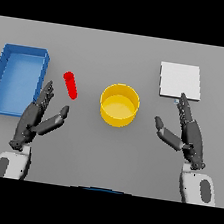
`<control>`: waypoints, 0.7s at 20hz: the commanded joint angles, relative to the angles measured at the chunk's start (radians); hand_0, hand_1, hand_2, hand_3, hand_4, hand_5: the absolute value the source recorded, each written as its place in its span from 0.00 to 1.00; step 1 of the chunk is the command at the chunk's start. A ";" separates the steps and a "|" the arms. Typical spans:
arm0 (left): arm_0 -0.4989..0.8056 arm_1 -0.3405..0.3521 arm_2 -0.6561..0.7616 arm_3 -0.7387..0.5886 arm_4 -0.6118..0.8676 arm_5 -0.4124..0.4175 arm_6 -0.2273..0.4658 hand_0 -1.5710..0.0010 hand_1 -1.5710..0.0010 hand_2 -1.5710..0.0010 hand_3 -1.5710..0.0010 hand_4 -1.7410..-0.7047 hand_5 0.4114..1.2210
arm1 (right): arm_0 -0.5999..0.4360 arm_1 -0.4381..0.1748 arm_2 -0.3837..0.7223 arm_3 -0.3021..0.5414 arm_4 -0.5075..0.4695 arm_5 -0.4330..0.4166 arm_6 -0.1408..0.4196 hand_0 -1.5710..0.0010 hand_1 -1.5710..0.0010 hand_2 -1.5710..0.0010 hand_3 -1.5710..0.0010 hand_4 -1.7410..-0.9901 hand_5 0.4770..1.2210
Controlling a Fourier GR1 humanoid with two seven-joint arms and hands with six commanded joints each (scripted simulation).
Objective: Pick up the red beaker and tilt it to pour out 1 green nut into yellow bowl. Pick up the yellow bowl and place it on the metallic measuring scale.
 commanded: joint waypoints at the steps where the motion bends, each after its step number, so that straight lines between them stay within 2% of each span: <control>1: -0.014 -0.003 0.001 0.026 -0.011 0.007 -0.006 1.00 1.00 1.00 1.00 0.53 0.31 | 0.003 -0.008 -0.001 -0.010 0.000 0.003 -0.014 1.00 1.00 1.00 1.00 0.60 0.20; 6: -0.168 -0.007 0.051 0.214 -0.028 0.041 -0.034 1.00 1.00 1.00 1.00 0.51 0.31 | 0.012 -0.005 -0.004 0.005 -0.003 0.009 -0.032 1.00 1.00 1.00 1.00 0.60 0.19; 8: -0.224 -0.001 0.075 0.286 -0.026 0.049 -0.049 1.00 1.00 1.00 1.00 0.51 0.30 | 0.017 -0.005 0.002 -0.011 0.009 0.001 -0.020 1.00 1.00 1.00 1.00 0.60 0.19; 14: -0.375 -0.014 0.107 0.477 -0.043 0.078 -0.114 1.00 1.00 1.00 1.00 0.50 0.28 | -0.003 -0.001 -0.003 0.007 0.010 -0.005 -0.005 1.00 1.00 1.00 1.00 0.59 0.21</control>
